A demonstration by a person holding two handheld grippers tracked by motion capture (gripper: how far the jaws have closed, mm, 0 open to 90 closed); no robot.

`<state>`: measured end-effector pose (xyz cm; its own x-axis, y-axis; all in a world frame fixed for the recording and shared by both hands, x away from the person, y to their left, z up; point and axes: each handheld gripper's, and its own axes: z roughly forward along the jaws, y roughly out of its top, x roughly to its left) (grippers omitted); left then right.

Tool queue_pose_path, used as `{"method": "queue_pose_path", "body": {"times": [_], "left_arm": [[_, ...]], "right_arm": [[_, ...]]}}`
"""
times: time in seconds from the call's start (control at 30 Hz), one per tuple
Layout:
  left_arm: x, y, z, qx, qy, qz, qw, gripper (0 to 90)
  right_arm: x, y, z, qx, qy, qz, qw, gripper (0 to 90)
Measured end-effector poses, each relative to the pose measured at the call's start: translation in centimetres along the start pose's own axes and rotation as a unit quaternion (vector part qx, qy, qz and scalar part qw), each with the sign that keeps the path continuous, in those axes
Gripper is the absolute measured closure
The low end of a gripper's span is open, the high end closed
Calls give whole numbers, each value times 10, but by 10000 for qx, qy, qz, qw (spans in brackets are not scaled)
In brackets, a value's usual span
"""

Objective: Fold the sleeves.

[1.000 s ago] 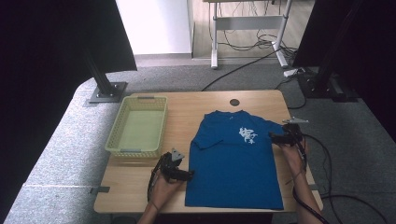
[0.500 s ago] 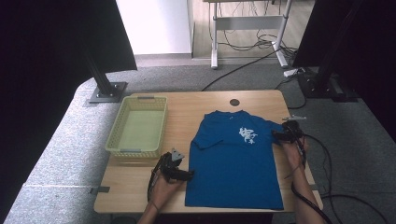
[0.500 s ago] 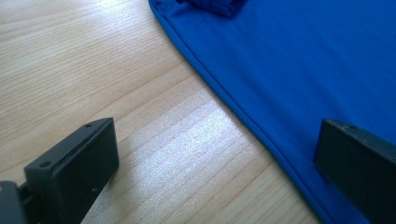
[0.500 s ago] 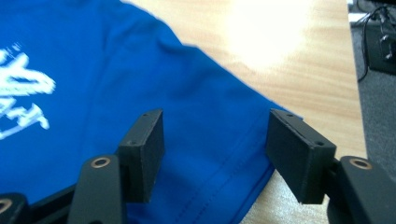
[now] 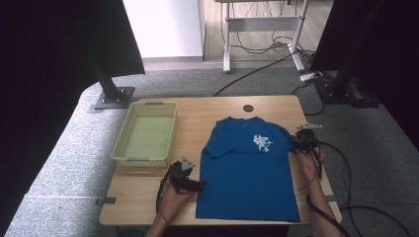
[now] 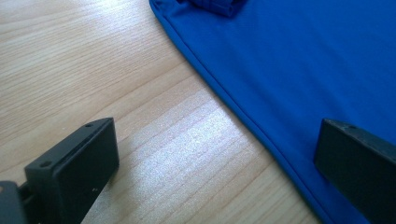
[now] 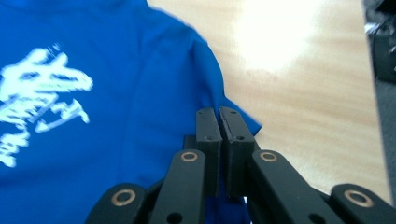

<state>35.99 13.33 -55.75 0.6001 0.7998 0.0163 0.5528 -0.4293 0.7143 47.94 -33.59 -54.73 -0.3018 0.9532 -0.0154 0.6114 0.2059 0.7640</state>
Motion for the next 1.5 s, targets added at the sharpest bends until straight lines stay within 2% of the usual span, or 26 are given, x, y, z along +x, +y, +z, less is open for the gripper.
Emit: {"method": "queue_pose_path", "body": {"times": [0.2, 0.37, 0.6, 0.8, 0.93, 1.0, 1.13, 1.3, 1.5], "left_arm": [[0, 0, 0, 0, 0, -1, 10000, 0], [0, 0, 0, 0, 0, 0, 10000, 0], [0, 0, 0, -2, 0, -2, 10000, 0], [0, 0, 0, -2, -1, -1, 10000, 0], [0, 0, 0, -3, 0, -1, 10000, 0], [0, 0, 0, -3, -1, -1, 10000, 0], [0, 0, 0, -3, 0, -2, 10000, 0], [0, 0, 0, -2, 0, -2, 10000, 0], [0, 0, 0, -3, -1, -3, 10000, 0]], "right_arm": [[15, 14, -15, -227, 95, -231, 9994, 865], [32, 21, -19, -203, 199, -464, 9985, 863], [58, 21, -10, -149, 593, -602, 9963, 859], [73, 15, 3, -32, 895, -633, 9940, 852], [77, 10, 10, 75, 1044, -599, 9927, 831], [78, 8, 13, 151, 1193, -556, 9912, 795], [77, 12, 7, 41, 1314, -486, 9901, 736], [69, 23, -7, -220, 1247, -383, 9912, 666], [60, 23, -8, -206, 1056, -342, 9936, 608]]}}
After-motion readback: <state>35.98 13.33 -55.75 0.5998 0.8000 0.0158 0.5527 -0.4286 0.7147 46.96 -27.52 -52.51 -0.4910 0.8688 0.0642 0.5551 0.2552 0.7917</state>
